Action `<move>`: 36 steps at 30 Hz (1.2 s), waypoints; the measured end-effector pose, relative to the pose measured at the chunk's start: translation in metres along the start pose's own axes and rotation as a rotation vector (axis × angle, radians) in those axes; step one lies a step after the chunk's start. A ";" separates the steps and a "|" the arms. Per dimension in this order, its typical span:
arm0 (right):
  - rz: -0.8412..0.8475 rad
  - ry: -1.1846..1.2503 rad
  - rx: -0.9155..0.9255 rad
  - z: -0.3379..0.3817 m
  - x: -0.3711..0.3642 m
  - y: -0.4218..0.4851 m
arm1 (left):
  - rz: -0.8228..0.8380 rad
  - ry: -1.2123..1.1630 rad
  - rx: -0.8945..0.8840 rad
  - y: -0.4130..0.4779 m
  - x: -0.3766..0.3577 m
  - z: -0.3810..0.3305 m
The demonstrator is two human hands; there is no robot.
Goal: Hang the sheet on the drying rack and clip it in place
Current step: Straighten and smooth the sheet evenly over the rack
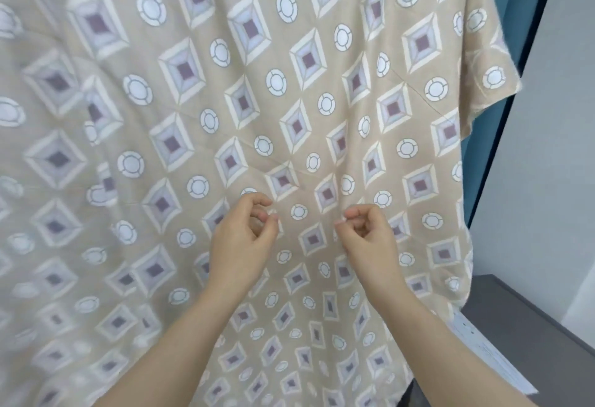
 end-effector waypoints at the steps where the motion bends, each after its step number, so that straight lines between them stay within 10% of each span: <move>1: 0.010 -0.010 0.013 0.004 -0.008 -0.001 | -0.011 0.017 -0.006 0.000 0.010 0.001; 14: 0.057 0.047 0.174 0.062 -0.152 -0.021 | -0.497 0.433 -0.235 0.047 0.156 0.007; 28: 0.009 0.067 0.226 0.099 -0.212 -0.042 | -0.052 0.300 -0.321 0.065 0.194 0.025; 36: 0.092 0.123 0.310 0.134 -0.232 -0.033 | -0.683 0.410 -0.287 0.089 0.253 0.007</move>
Point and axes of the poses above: each hand's wrist, its own y-axis towards the middle knuckle, its own x-axis out of the back of the hand, z = x × y, the point moved 5 cm from there along y, towards the middle knuckle, and after that the axes turned 7 degrees about -x, right-handed, at the moved point
